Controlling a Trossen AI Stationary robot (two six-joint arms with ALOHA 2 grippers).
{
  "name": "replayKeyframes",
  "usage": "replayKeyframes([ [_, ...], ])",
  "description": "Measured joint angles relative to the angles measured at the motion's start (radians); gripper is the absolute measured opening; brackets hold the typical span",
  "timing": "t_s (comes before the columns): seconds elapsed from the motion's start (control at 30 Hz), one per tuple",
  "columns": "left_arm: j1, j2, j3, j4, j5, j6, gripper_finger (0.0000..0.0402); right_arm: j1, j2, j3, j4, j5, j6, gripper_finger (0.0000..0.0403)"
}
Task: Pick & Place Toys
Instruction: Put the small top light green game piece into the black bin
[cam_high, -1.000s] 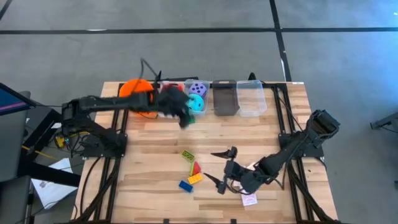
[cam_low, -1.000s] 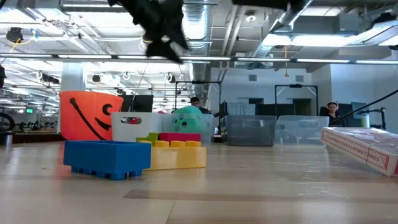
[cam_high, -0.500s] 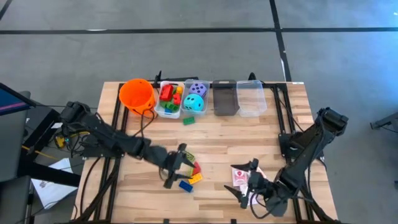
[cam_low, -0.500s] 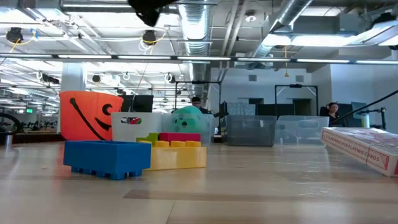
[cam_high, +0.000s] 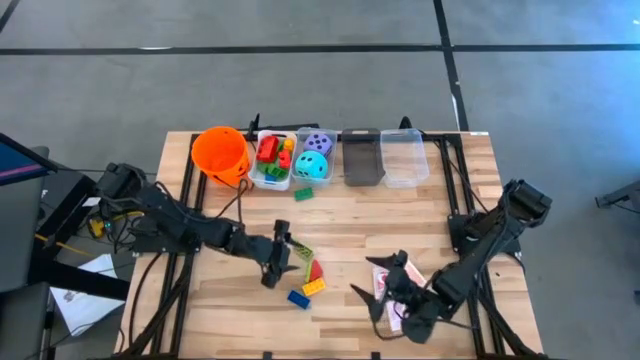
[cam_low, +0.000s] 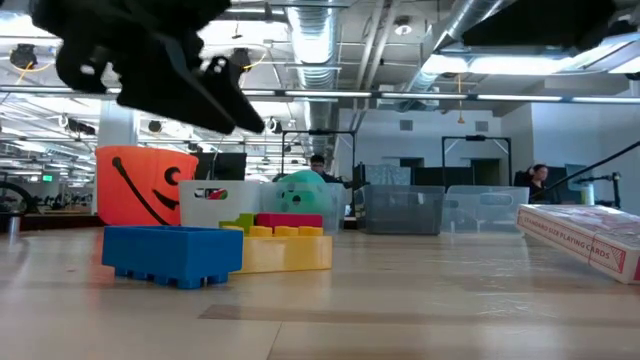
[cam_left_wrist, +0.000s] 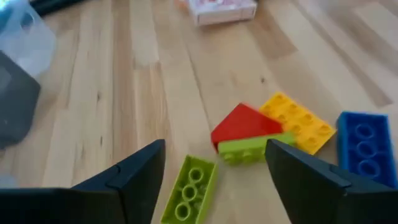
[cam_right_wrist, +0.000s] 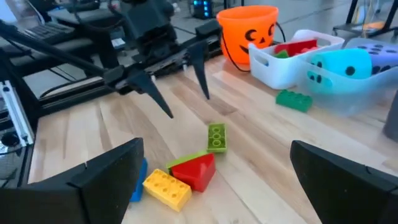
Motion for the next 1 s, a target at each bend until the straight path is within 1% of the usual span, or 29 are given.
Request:
replayKeyframes([
  [0.17,0.099,0.000,-0.058,0.074,0.084,0.000,0.0290,-0.048,0.000,0.000,-0.006,-0.039,-0.050,0.0397],
  [0.23,0.143,0.000,-0.075,0.102,0.140,0.000,0.0295,-0.064,0.000,0.001,-0.008,-0.043,-0.074,0.0397],
  [0.33,0.204,0.000,-0.111,0.138,0.241,-0.001,0.0297,-0.086,0.000,0.001,-0.010,-0.066,-0.087,0.0397],
  [0.5,0.269,0.000,-0.171,0.207,0.342,0.000,0.0297,-0.113,0.000,0.000,-0.012,-0.066,-0.114,0.0397],
  [0.67,0.296,0.000,-0.251,0.341,0.394,0.002,0.0297,-0.148,0.000,0.000,-0.012,-0.067,-0.143,0.0397],
  [0.83,0.300,0.026,-0.307,0.424,0.410,0.019,0.0297,-0.185,0.000,0.000,-0.004,-0.069,-0.169,0.0397],
  [1.0,0.300,0.156,-0.324,0.576,0.444,0.040,0.0297,-0.214,0.000,0.001,0.006,-0.078,-0.187,0.0397],
])
